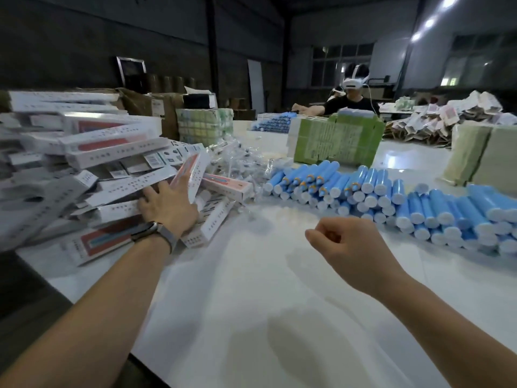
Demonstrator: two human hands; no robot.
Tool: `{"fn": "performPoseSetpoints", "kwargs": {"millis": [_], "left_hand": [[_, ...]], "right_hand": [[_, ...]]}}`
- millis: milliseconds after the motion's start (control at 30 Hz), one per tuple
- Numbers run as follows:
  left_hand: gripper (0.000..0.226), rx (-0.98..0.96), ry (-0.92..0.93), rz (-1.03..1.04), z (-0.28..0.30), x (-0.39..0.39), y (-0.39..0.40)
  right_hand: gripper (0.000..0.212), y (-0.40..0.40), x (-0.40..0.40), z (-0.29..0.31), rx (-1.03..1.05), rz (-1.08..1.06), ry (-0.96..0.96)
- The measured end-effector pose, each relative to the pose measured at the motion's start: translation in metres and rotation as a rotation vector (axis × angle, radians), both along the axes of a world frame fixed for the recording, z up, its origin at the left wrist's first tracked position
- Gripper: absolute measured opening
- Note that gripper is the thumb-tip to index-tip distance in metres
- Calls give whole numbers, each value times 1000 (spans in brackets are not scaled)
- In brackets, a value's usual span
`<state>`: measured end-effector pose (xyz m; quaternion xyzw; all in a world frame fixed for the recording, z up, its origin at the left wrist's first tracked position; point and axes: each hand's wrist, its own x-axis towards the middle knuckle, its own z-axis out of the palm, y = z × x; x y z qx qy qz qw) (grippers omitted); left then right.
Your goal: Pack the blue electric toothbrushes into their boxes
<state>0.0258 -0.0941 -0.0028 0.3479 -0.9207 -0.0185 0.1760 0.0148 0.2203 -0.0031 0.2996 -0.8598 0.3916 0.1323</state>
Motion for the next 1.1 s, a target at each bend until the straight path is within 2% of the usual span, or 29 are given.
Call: {"fn": "performPoseSetpoints", "kwargs": {"millis": [100,167,267,300,367,400,467,500,567,633,667,700,767,800,867,933,1000,1033,1067,1100], "left_hand": [[62,-71,101,-78,6,0,16],[58,-108,214,-229,13,2,40],[48,-7,340,-497,33,5,93],[44,27,350,-566,40,5,112],[33,9,339,-663,50,7,146],[29,-5,347,-707,54,8,159],[29,68,446,-839,61,12,180],[32,154,531,-909,62,14,188],[42,349,738,-1017,59,15,200],[57,553,939,-1047,43,14,211],[66,708,1015,-1044,34,12,216],[74,906,1037,-1053,26,10,220],[86,1219,908,-1101,14,5,228],[90,1279,841,-1128,10,4,232],[91,1281,836,-1164,6,1,234],[73,1254,883,-1168,6,-1,232],[53,1339,897,-1176,5,-3,224],[49,1385,880,-1181,4,-4,220],[49,1403,852,-1190,3,-4,219],[51,1395,819,-1209,1,-4,218]], "right_hand": [[42,1,-2,0,16,-7,-5],[42,2,-3,0,14,-14,-16],[40,3,-4,5,-75,-57,37],[35,5,-5,8,-128,-75,86],[12,11,-6,15,-182,-115,228],[13,15,-6,19,-149,-148,307],[43,27,-14,22,-18,-195,389],[48,30,-17,24,21,-203,389],[35,34,-19,27,14,-161,353],[17,37,-19,27,-104,-92,273],[17,36,-16,27,-177,-78,221],[20,35,-14,27,-242,-69,171],[26,30,-10,24,-275,-42,133],[27,26,-7,22,-250,-28,135],[32,26,-5,23,-210,54,72],[40,40,-10,32,-163,254,-110],[45,63,-21,41,-219,445,-326],[45,74,-29,43,-327,469,-417],[41,83,-41,43,-438,396,-454],[36,88,-56,41,-485,230,-419]]}}
